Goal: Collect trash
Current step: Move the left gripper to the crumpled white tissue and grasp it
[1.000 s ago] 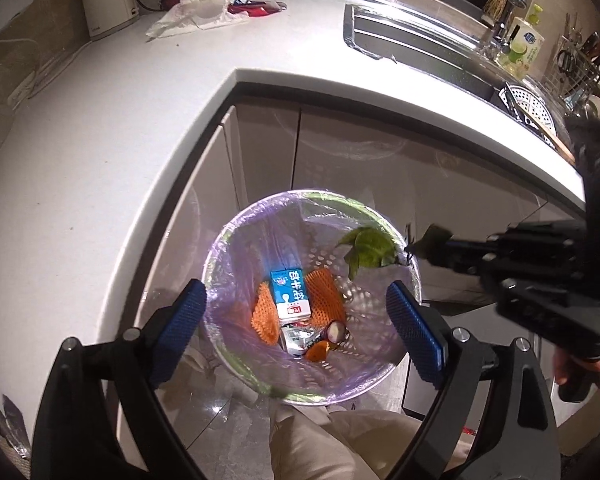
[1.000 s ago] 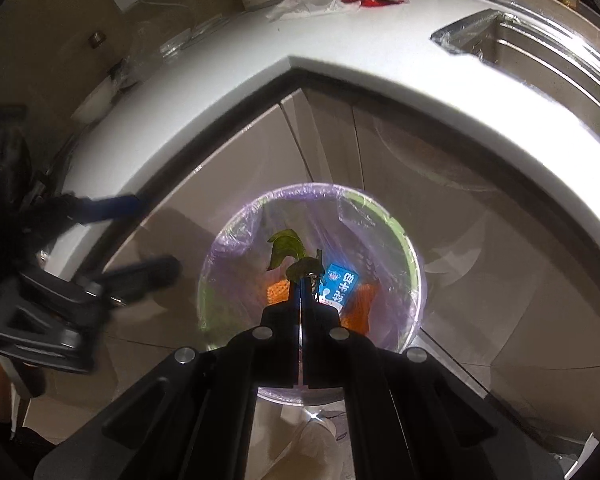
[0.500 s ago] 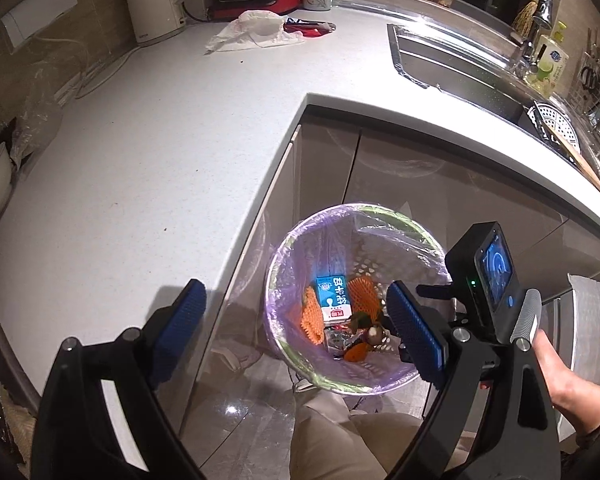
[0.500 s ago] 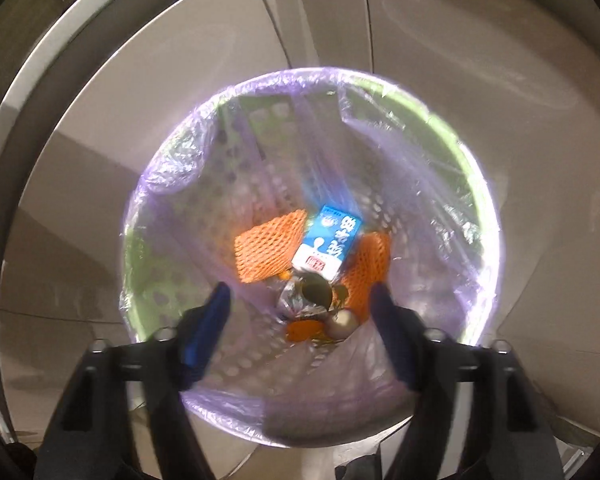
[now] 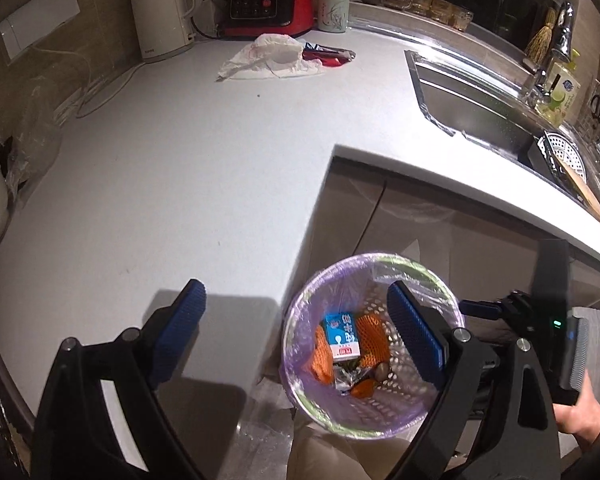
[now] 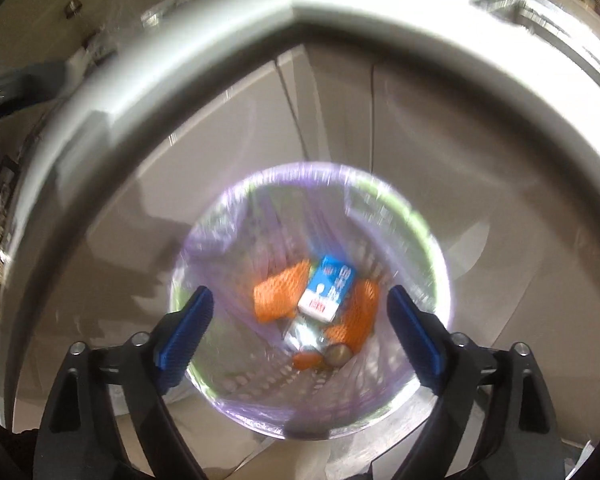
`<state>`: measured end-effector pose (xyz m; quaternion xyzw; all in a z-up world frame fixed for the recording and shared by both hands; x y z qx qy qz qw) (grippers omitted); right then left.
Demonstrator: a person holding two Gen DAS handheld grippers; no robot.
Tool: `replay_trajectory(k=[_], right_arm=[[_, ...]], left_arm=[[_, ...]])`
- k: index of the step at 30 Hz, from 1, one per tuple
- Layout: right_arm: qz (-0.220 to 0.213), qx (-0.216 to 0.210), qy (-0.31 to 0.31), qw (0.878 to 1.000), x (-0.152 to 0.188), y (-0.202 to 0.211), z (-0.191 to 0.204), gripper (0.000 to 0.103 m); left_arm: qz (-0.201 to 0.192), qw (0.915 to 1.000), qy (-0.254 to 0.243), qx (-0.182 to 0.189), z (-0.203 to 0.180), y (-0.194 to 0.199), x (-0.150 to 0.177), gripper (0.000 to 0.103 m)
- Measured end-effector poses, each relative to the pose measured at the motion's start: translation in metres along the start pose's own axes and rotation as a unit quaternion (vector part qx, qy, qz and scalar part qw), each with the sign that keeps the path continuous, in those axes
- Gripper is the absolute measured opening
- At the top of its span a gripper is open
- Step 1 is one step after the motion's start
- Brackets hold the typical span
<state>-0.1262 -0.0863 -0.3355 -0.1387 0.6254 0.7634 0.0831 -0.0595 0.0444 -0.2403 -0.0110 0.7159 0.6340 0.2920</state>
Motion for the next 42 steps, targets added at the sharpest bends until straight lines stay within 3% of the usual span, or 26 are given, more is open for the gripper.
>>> replay_trajectory(k=[2, 9, 17, 23, 29, 31, 33, 36, 38, 42], right_arm=[[-0.027, 0.010, -0.005, 1.000, -0.016, 0.024, -0.004, 0.098], [-0.084, 0.029, -0.039, 0.995, -0.074, 0.083, -0.025, 0.100], [-0.096, 0.046, -0.079, 0.991, -0.113, 0.093, -0.047, 0.100], [-0.082, 0.056, -0.109, 0.989, -0.121, 0.081, -0.060, 0.100], [-0.069, 0.057, -0.134, 0.987, -0.130, 0.071, -0.074, 0.100], [-0.067, 0.058, -0.138, 0.986, -0.134, 0.069, -0.077, 0.100], [-0.065, 0.055, -0.141, 0.986, -0.138, 0.067, -0.079, 0.100], [-0.064, 0.052, -0.139, 0.987, -0.145, 0.065, -0.079, 0.100], [-0.064, 0.047, -0.135, 0.988, -0.150, 0.064, -0.078, 0.100], [-0.069, 0.039, -0.113, 0.990, -0.168, 0.064, -0.076, 0.100]], left_arm=[[-0.013, 0.9999, -0.001, -0.001, 0.008, -0.005, -0.026, 0.088], [-0.047, 0.9987, -0.018, 0.002, 0.030, -0.033, -0.127, 0.088], [-0.071, 0.9956, -0.056, 0.021, 0.037, -0.077, -0.238, 0.089], [-0.052, 0.9956, -0.065, 0.043, 0.040, -0.125, -0.291, 0.090], [-0.025, 0.9951, -0.084, 0.044, 0.030, -0.169, -0.312, 0.090], [-0.022, 0.9946, -0.094, 0.038, 0.026, -0.176, -0.314, 0.083], [-0.015, 0.9943, -0.098, 0.038, 0.024, -0.179, -0.314, 0.045], [-0.014, 0.9943, -0.096, 0.044, 0.026, -0.177, -0.314, 0.020], [-0.013, 0.9939, -0.094, 0.056, 0.028, -0.171, -0.311, 0.013], [-0.028, 0.9937, -0.085, 0.067, 0.033, -0.148, -0.304, 0.012]])
Point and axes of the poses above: each gripper's, at about its wrist camera, not at the fingertips, and y roughly against the way its jaws point, z to its left, x to its underside, the point moved 9 cm from there along -y, roughly the way its jaws point, and after that the axes turned 7 degrees about z, right-handed, at the moved point
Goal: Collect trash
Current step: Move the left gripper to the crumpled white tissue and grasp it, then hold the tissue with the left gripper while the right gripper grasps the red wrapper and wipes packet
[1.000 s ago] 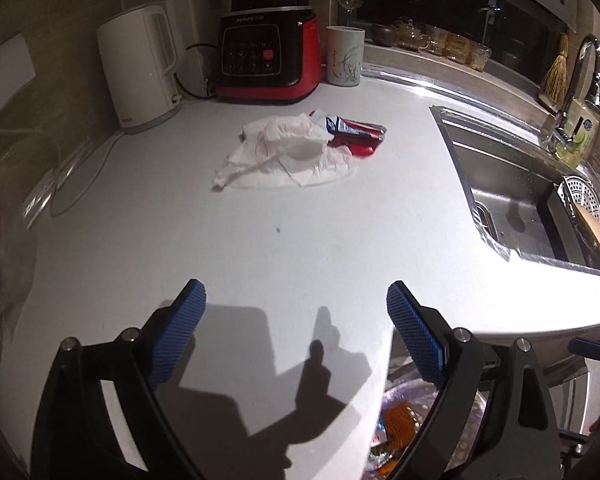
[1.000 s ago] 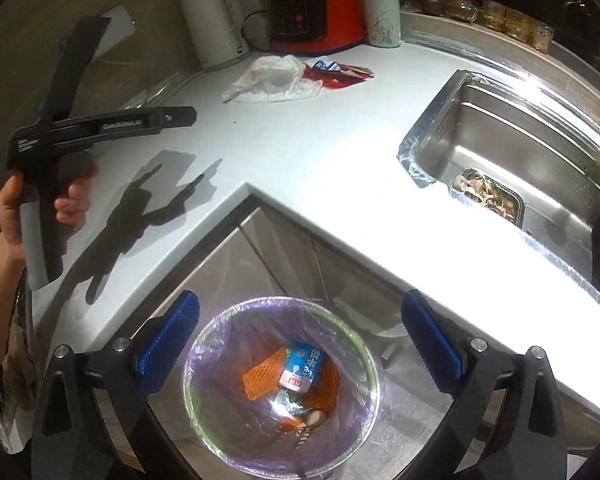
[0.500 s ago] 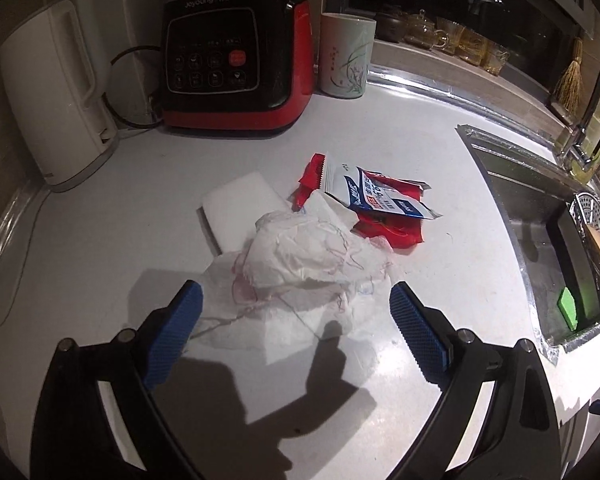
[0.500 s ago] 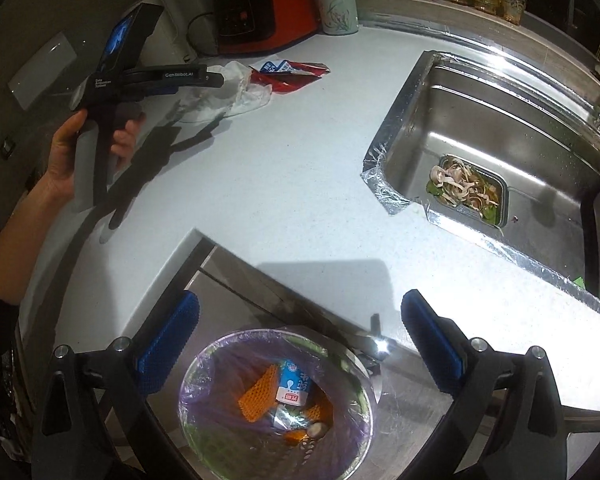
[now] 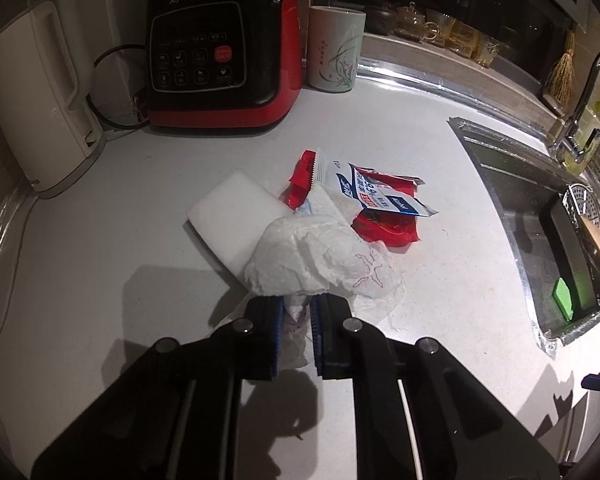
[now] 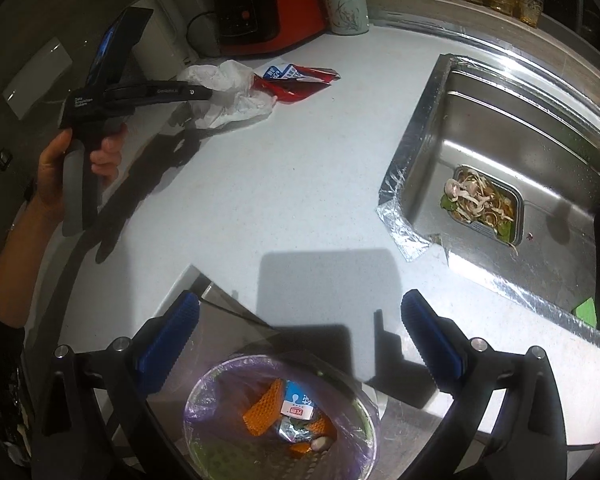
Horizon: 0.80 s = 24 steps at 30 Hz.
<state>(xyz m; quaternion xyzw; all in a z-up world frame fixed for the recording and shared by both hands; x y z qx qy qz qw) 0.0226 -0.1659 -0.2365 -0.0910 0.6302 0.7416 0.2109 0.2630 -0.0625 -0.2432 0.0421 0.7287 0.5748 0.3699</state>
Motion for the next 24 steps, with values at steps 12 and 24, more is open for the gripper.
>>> replay_trajectory(k=[12, 24], right_arm=[[-0.059, 0.009, 0.126, 0.990, -0.144, -0.032, 0.020, 0.092], [-0.042, 0.069, 0.195, 0.977, -0.223, -0.102, 0.010, 0.080]], left_arm=[[-0.026, 0.9986, 0.040, 0.022, -0.011, 0.076, 0.062, 0.012], [-0.012, 0.9973, 0.072, 0.013, -0.003, 0.092, 0.109, 0.012]])
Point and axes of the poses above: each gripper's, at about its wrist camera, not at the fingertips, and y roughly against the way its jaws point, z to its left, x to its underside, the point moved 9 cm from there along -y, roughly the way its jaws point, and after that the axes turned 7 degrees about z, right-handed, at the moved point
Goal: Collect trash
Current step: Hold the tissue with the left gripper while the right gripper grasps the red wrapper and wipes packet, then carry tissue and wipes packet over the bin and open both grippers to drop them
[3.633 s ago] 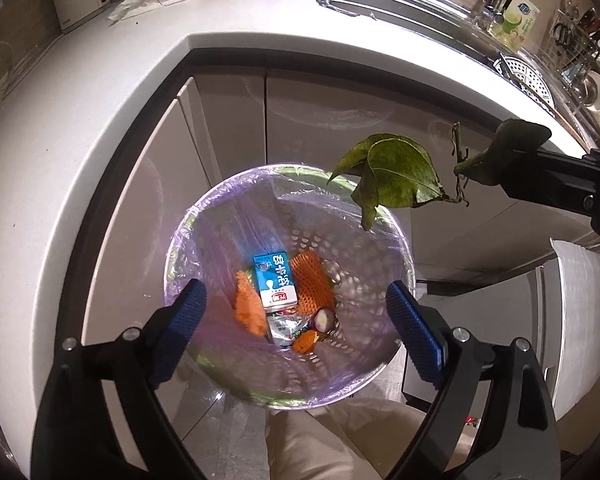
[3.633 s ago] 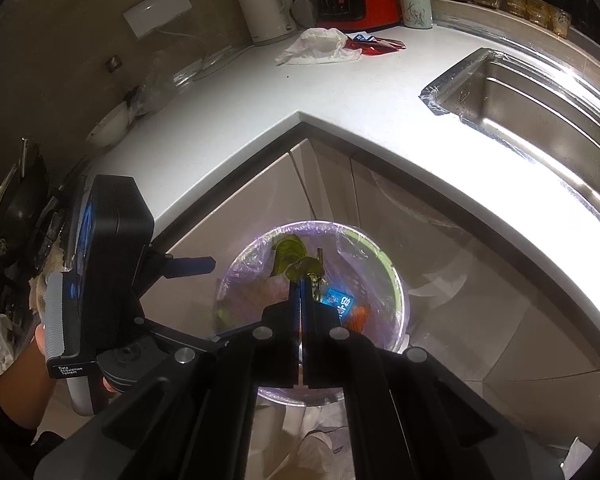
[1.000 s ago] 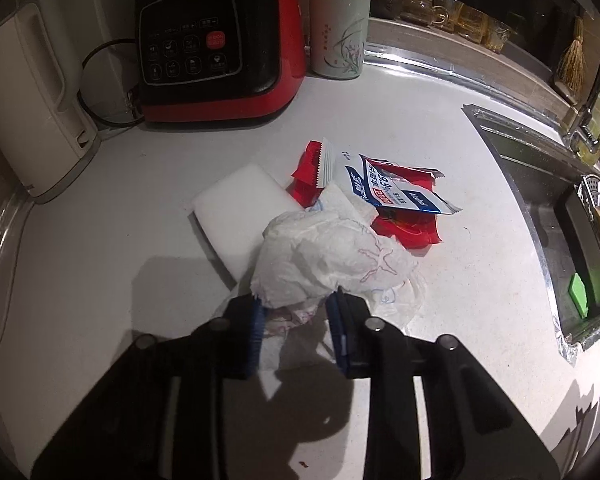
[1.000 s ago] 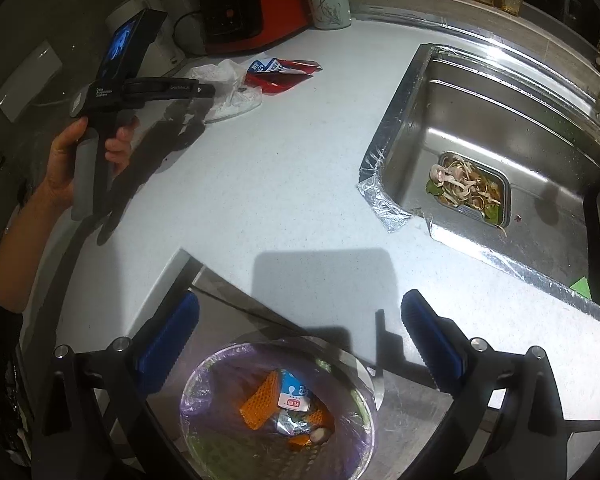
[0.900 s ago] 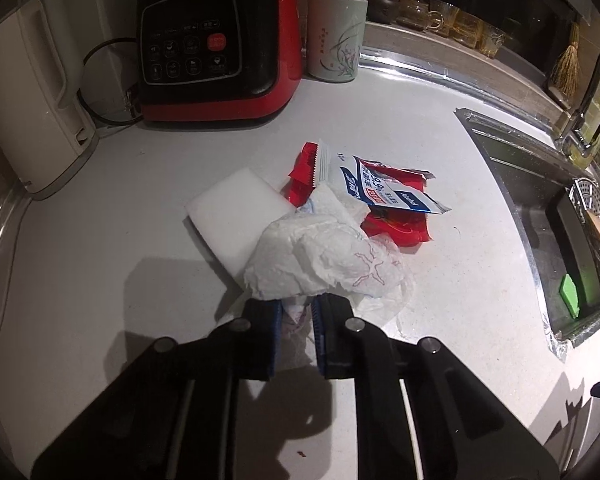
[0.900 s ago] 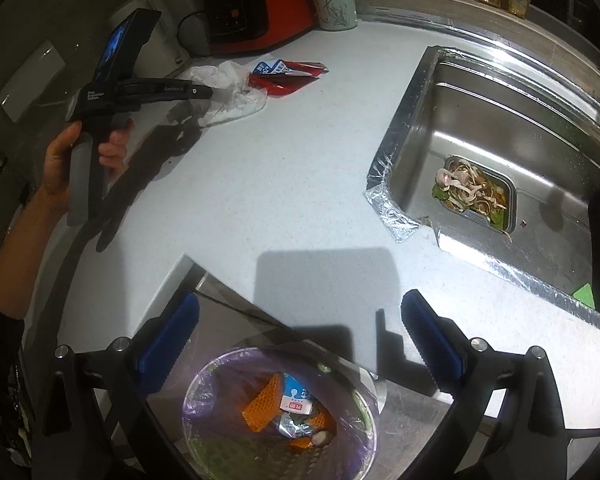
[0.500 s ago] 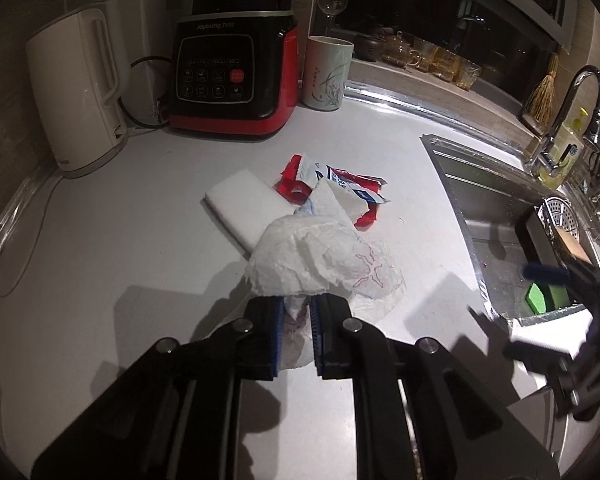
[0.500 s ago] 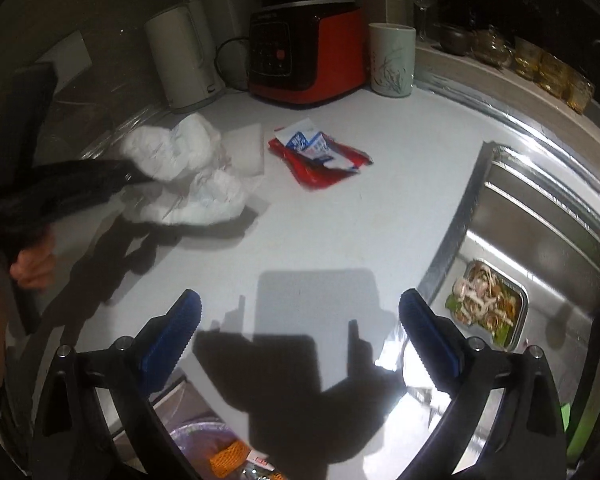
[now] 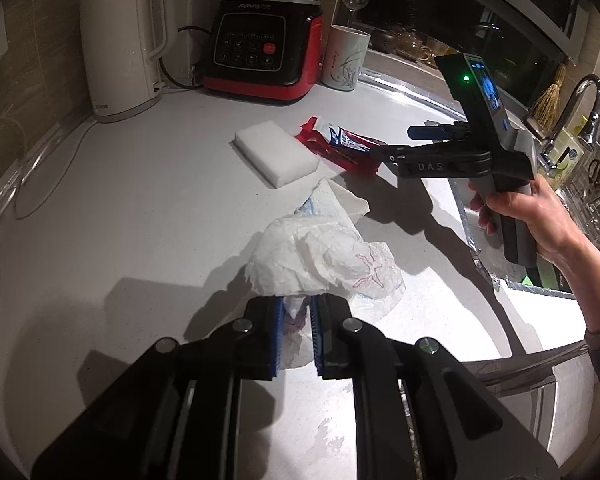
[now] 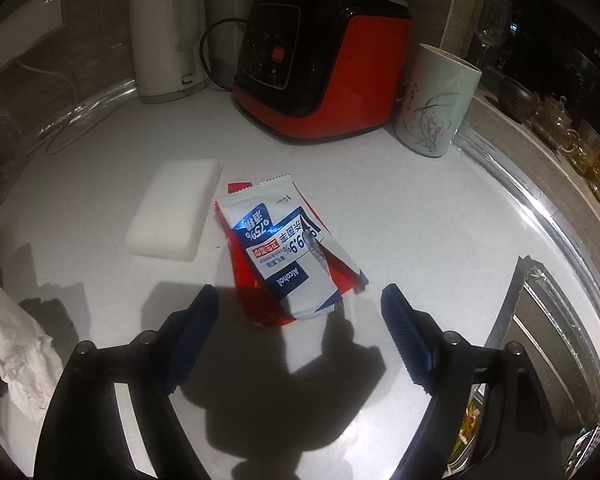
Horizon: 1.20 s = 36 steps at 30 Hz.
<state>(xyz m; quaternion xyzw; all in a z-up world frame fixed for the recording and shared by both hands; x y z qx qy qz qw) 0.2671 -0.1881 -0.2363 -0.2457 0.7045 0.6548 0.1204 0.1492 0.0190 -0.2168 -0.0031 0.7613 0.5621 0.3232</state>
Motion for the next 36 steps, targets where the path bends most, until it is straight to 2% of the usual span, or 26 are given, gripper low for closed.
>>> replay_trajectory(k=[6, 8, 13, 18, 26, 31, 36], right_arm=[[0.035, 0.001, 0.013, 0.999, 0.000, -0.026, -0.003, 0.055], [0.043, -0.003, 0.017, 0.999, 0.001, -0.032, -0.002, 0.037], [0.049, -0.019, 0.007, 0.999, 0.004, -0.036, -0.001, 0.008], [0.037, -0.040, -0.014, 0.998, 0.005, -0.027, -0.003, 0.003], [0.019, -0.070, -0.037, 0.997, 0.019, -0.002, -0.001, 0.003], [-0.001, -0.099, -0.041, 0.994, 0.038, 0.029, 0.013, 0.003], [-0.016, -0.141, -0.040, 0.989, 0.071, 0.068, 0.042, 0.003]], left_arm=[[-0.003, 0.9999, 0.016, -0.003, 0.014, 0.003, 0.002, 0.012], [-0.003, 0.9998, 0.019, -0.006, 0.016, 0.003, 0.002, 0.012], [-0.001, 0.9997, 0.022, -0.008, 0.018, 0.001, 0.004, 0.012], [0.001, 0.9997, 0.022, -0.006, 0.015, -0.001, 0.006, 0.012], [0.004, 0.9998, 0.022, -0.001, 0.014, -0.003, 0.006, 0.012], [0.006, 0.9999, 0.013, -0.001, 0.007, -0.002, 0.010, 0.012], [0.007, 0.9999, 0.013, 0.001, -0.008, 0.002, 0.023, 0.012]])
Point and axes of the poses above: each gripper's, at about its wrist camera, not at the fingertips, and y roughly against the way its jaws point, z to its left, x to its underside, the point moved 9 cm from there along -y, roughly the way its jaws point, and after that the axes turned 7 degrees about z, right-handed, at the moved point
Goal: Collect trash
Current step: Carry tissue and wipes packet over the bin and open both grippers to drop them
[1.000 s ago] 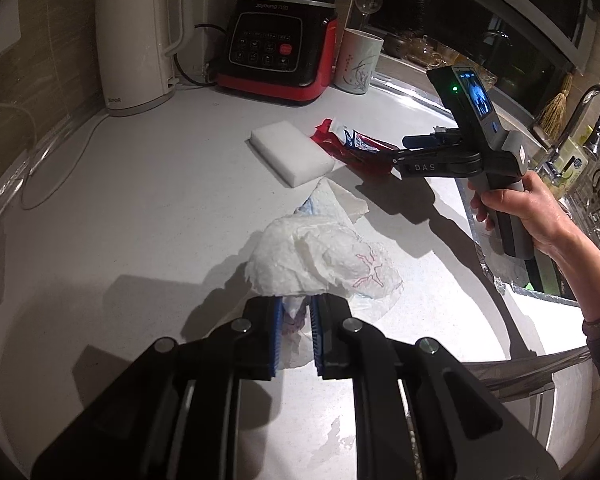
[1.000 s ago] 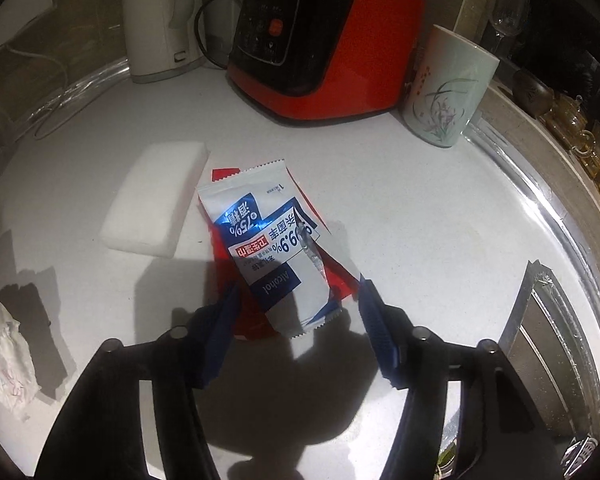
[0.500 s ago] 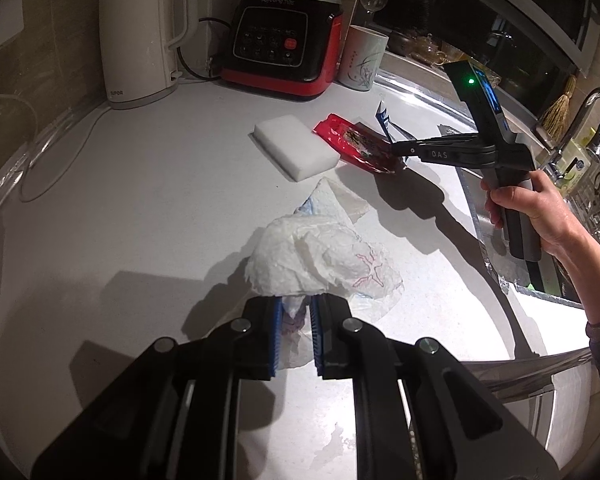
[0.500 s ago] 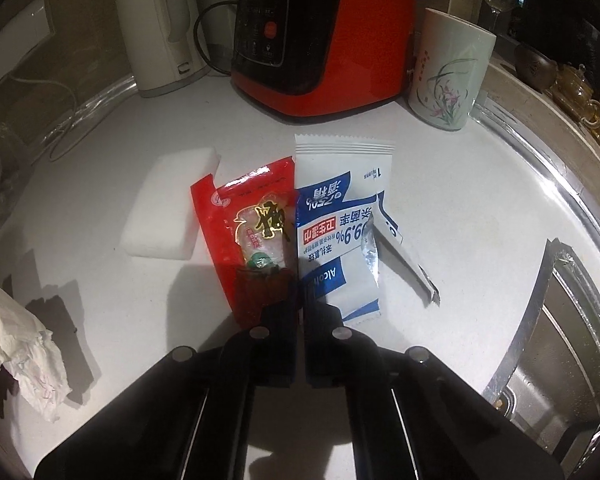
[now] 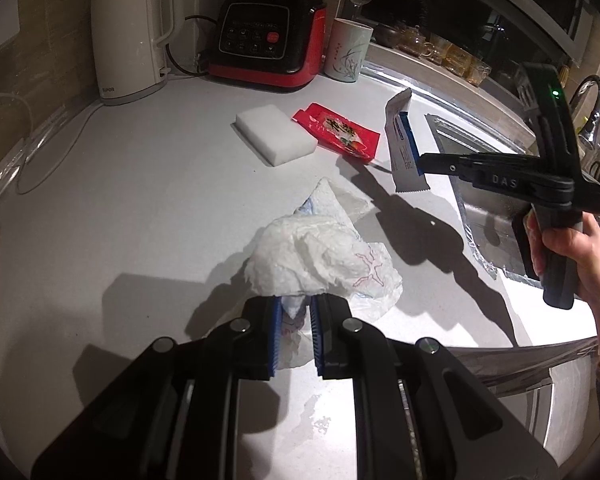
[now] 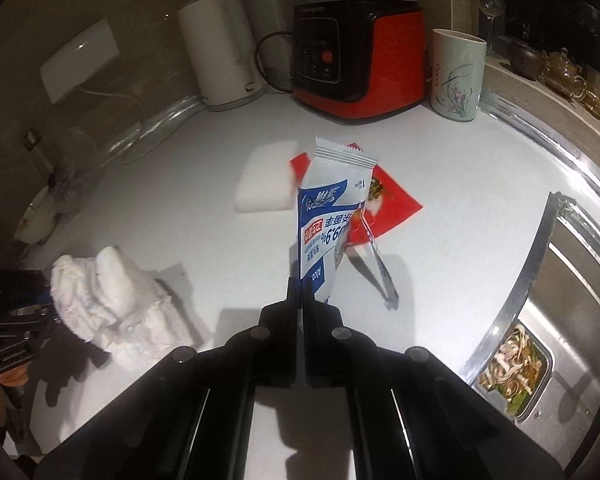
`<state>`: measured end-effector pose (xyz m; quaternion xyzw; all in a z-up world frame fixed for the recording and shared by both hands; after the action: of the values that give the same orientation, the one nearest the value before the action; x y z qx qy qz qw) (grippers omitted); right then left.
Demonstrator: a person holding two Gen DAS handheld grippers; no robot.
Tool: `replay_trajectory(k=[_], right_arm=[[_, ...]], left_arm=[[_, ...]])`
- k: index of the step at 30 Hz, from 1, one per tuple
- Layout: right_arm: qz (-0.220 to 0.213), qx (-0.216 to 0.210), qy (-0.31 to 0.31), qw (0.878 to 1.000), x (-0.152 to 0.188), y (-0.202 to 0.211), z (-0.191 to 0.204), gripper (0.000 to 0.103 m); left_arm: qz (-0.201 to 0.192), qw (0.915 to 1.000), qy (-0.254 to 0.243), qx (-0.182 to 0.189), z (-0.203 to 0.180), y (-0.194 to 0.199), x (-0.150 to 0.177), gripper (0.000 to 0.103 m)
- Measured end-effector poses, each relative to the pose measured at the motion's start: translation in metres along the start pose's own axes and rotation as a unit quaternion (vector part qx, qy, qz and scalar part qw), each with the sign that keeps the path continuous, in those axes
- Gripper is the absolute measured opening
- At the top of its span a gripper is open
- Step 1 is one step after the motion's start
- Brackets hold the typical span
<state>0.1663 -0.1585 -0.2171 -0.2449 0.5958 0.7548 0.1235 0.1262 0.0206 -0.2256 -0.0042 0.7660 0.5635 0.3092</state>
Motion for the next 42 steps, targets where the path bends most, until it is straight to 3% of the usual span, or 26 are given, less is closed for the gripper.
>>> replay_trajectory(k=[8, 16, 21, 25, 34, 42], right_arm=[[-0.019, -0.103, -0.042, 0.994, 0.059, 0.047, 0.047, 0.003], [-0.015, -0.144, -0.051, 0.988, 0.122, 0.082, 0.088, 0.001], [0.013, -0.151, -0.058, 0.987, 0.178, 0.083, 0.106, 0.001], [0.032, -0.124, -0.064, 0.990, 0.203, 0.075, 0.102, 0.001], [0.045, -0.108, -0.066, 0.991, 0.231, 0.081, 0.103, 0.001], [0.052, -0.098, -0.068, 0.992, 0.246, 0.084, 0.103, 0.001]], left_arm=[[0.009, 0.9998, 0.016, 0.001, -0.022, 0.010, 0.039, 0.012], [0.012, 0.9998, 0.014, 0.001, -0.049, 0.033, 0.086, 0.012], [0.022, 0.9994, 0.025, -0.001, -0.062, 0.038, 0.127, 0.012], [0.031, 0.9988, 0.038, 0.001, -0.065, 0.029, 0.141, 0.012], [0.032, 0.9994, 0.010, 0.004, -0.081, 0.042, 0.161, 0.012], [0.056, 0.9983, -0.008, 0.010, -0.099, 0.036, 0.189, 0.012]])
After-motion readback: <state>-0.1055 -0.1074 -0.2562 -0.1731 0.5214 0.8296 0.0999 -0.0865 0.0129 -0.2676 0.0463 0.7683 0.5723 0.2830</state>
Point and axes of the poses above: each gripper's, at about its wrist camera, not at the fingertips, and y roughly against the way its jaws point, z to its left, x to its underside, the point moved 9 cm from there along -y, roughly the way its jaws point, and after that the axes turned 7 degrees about z, right-handed, at the moved point
